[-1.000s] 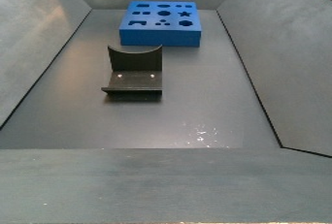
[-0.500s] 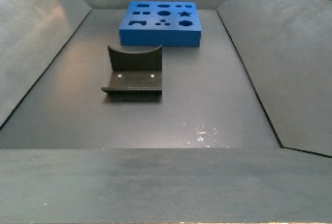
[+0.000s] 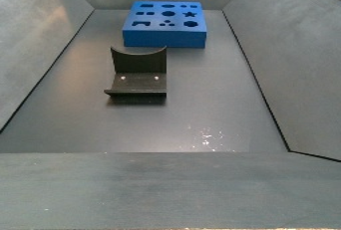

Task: Pick up the arch object. Move up. Place the arch object on the fixture. Regrasp the arch object. Move to above the board. Insert the arch object.
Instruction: Insert the arch object.

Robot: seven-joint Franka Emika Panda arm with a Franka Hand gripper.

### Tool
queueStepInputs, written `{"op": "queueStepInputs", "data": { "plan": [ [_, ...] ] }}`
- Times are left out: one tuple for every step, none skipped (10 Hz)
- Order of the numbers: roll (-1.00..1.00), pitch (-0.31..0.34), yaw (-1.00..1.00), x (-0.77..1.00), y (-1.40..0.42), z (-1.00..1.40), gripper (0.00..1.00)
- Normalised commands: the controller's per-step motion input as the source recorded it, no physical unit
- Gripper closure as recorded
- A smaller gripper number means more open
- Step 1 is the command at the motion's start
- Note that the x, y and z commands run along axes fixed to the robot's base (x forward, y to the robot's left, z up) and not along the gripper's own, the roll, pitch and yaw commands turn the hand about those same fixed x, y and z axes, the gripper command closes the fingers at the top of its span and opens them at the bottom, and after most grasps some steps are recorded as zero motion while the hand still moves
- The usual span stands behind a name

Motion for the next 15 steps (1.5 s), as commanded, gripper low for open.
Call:
{"op": "queueStepInputs", "data": {
  "plan": [
    [0.13,0.007,0.00,1.00,-0.07,-0.21,1.00],
    [0.13,0.006,0.00,1.00,-0.05,-0.20,1.00],
    [0.13,0.006,0.00,1.00,-0.01,-0.17,1.00],
    [0.13,0.004,0.00,1.00,-0.01,-0.16,1.00],
    [0.13,0.004,0.00,1.00,-0.01,-0.16,1.00],
    [0.13,0.004,0.00,1.00,0.00,-0.17,1.00],
    [0.13,0.004,0.00,1.00,0.00,-0.17,1.00],
    [0.12,0.004,0.00,1.00,0.00,-0.15,1.00],
    [0.12,0.003,0.00,1.00,0.00,-0.14,1.00],
    [0.12,0.007,0.00,1.00,0.00,-0.15,1.00],
    [0.12,0.019,0.00,1.00,0.00,-0.15,1.00],
    [0.13,0.043,0.00,1.00,-0.03,-0.19,1.00],
    [0.12,0.050,0.00,1.00,-0.04,-0.24,1.00],
    [0.14,0.069,0.00,1.00,-0.08,-0.24,1.00],
    [0.13,0.063,0.00,0.99,-0.08,-0.25,1.00]
  ]
}}
